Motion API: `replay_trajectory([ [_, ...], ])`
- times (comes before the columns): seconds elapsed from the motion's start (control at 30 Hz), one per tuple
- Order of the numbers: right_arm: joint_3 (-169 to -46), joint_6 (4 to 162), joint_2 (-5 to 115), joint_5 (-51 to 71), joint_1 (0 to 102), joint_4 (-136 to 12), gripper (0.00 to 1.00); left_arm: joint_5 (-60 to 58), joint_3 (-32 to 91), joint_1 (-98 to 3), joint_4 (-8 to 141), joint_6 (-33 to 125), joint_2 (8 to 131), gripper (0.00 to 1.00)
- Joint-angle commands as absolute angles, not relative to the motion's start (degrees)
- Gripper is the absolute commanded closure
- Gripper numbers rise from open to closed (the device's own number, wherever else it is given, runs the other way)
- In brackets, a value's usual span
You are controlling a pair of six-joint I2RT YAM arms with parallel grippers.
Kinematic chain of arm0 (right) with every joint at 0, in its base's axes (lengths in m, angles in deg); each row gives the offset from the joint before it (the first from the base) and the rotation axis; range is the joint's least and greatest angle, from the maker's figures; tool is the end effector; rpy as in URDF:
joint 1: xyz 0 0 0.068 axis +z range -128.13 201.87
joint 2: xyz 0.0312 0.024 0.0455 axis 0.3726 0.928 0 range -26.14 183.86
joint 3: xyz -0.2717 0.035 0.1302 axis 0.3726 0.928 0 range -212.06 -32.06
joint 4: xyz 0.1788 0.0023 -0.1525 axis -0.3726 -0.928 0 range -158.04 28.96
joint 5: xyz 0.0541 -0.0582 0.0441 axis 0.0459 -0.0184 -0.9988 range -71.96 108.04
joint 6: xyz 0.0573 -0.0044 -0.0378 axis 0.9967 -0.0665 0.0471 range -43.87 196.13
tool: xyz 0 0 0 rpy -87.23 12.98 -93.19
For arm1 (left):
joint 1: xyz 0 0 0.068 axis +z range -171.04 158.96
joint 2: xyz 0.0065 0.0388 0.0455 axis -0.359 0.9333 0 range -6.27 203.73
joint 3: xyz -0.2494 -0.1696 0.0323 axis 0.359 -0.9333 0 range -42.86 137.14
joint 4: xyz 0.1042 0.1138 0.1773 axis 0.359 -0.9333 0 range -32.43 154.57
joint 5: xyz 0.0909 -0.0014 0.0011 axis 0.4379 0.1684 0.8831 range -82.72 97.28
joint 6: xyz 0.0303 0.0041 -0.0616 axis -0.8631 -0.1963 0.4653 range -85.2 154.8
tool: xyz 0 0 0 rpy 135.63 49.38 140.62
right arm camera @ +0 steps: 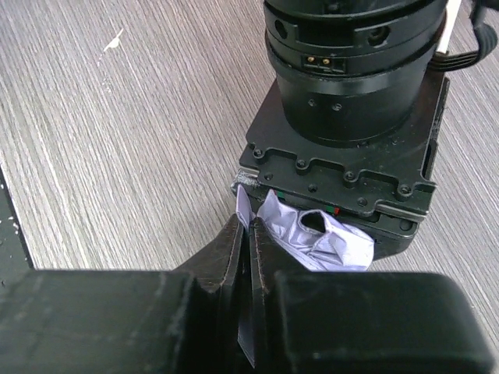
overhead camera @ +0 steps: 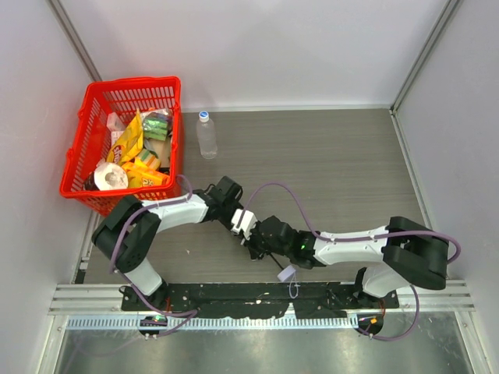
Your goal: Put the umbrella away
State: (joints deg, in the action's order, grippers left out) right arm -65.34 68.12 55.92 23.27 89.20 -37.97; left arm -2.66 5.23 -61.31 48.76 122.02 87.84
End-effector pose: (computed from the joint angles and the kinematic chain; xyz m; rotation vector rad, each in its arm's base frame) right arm 0.1139 0.2598 0.2266 -1.2135 1.6689 0.5595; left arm 0.2194 -0.1985 0.1806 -1.1256 2.7551 -0.7842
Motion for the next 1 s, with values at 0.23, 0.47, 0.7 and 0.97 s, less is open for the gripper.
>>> replay_trajectory([
  [0.23,-62.3,82.1,61.7,24.2,91.4,-43.5,0.86,0.8,10.7,-61.4,40.1,126.7,85.6,1.00],
  [0.47,-61.6,89.8,61.1,26.5,91.4,-48.2,0.74,2.7,12.4,-61.1,37.1,128.4,85.3,1.00],
  [0.7,-62.3,94.5,54.4,30.7,91.4,-50.2,0.71,5.4,14.8,-61.0,33.7,126.5,85.1,1.00],
  [0.97,-65.4,98.1,26.8,28.1,91.5,-59.3,0.67,18.8,18.6,-62.2,29.3,115.2,76.7,1.00],
])
